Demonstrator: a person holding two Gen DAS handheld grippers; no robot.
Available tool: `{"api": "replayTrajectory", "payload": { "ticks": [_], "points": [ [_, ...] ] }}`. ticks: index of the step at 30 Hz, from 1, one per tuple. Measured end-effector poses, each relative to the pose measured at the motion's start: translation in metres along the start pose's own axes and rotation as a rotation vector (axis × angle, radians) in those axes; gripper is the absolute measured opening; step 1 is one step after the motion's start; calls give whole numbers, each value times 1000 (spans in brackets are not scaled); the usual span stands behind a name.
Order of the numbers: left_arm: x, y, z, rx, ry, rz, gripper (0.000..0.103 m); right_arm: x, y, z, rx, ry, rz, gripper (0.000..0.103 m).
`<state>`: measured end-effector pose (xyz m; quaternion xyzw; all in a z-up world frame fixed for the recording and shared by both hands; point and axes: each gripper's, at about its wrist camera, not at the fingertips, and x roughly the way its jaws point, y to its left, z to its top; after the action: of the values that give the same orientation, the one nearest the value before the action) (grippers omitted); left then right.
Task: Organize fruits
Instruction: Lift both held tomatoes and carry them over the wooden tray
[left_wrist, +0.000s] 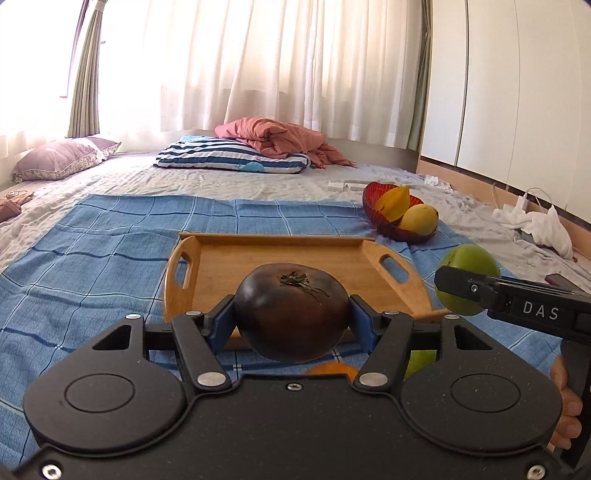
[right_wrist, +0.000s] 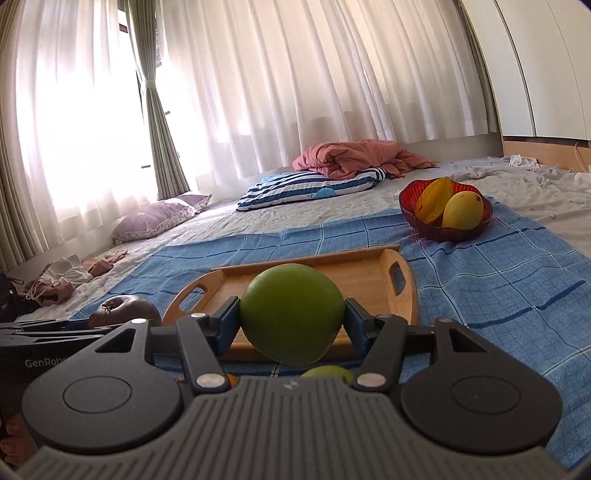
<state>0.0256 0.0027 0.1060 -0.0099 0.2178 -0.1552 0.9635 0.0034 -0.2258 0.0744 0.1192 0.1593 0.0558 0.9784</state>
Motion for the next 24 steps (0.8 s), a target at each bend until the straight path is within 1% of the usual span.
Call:
{"api": "replayTrajectory", "payload": {
  "ticks": [3, 7, 11, 16, 19, 24],
  "points": [
    [14, -1, 15, -12, 11, -14, 62, 14, -10, 16, 11, 10, -12, 62],
    [39, -1, 28, -23, 42, -26, 62, 36, -29, 36, 65, 45, -9, 62],
    [69, 3, 36, -70, 94, -23, 62, 61, -44, 49, 112, 90, -7, 62],
    [104, 8, 35, -98, 159, -23, 62, 92, -53, 50, 102, 172, -23, 62],
    [123, 10, 33, -110, 181, -15, 62, 111, -55, 46, 83, 221, -36, 62],
    [150, 16, 28, -135, 215, 10, 62, 138, -60, 42, 87, 293, -52, 62]
  ]
}}
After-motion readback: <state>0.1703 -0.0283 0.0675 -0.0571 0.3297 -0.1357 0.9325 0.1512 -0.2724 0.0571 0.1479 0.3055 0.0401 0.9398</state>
